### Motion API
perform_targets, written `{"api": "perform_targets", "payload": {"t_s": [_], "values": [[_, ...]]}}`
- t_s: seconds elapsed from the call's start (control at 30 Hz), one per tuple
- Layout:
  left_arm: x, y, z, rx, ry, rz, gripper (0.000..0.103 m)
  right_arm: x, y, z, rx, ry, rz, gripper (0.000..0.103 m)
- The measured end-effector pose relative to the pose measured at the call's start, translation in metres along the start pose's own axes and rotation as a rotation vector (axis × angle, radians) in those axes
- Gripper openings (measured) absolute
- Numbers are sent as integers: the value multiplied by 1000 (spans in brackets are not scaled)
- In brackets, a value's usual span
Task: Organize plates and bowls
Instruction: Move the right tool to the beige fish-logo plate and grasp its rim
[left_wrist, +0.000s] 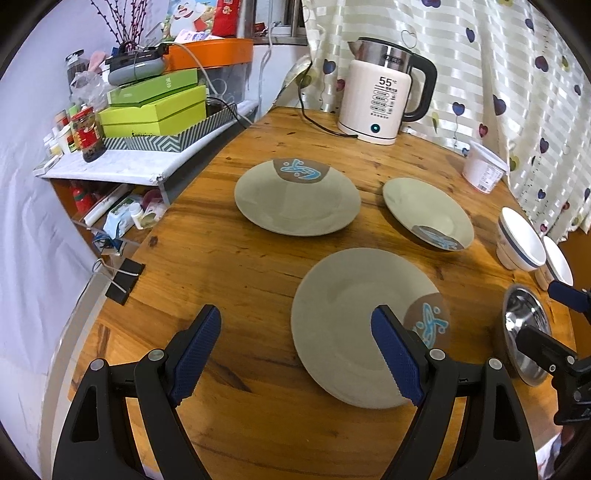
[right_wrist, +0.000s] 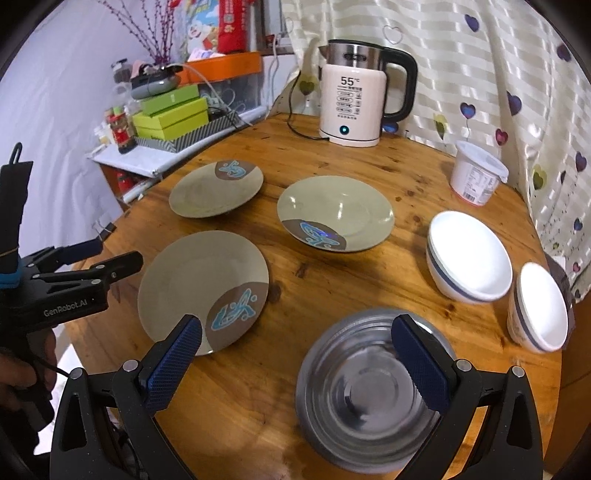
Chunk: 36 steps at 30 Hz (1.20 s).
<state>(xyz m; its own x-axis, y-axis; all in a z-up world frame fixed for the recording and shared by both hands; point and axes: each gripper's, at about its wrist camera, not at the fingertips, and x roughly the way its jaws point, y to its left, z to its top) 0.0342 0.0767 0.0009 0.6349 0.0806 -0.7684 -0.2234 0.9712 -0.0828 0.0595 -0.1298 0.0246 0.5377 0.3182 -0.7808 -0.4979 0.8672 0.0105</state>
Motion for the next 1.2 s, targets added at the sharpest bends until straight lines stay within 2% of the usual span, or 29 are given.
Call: {"api": "perform_targets", "payload": {"t_s": [0.3,0.47,0.53,0.57,0.6,0.77,0.93,1.0,1.13,1.2], "values": [[13,23,16,-70,1,-35,84,19,7,31,-15,26,34,103],[23,34,28,-102,10,-70,84,32,7,53,5,49,78,98],[27,37,32,-109,19,-79,84,38,8,62,0,54,88,91],[30,38,35,-113,21,-83,84,41,8,66,-2,59,88,83],[33,40,36,-117,23,-82,84,45,8,70,-1,68,93,80],[48,50,48,-152,40,-103,84,62,9,91,-1,95,132,79],[62,56,59,-168,54,-128,84,89,13,113,-14,137,193,72],[69,61,63,-188,59,-126,84,104,14,122,-5,168,219,59],[80,71,70,-225,52,-120,84,131,17,139,13,204,265,47],[86,74,72,-235,53,-128,79,143,20,146,11,212,278,42]]}}
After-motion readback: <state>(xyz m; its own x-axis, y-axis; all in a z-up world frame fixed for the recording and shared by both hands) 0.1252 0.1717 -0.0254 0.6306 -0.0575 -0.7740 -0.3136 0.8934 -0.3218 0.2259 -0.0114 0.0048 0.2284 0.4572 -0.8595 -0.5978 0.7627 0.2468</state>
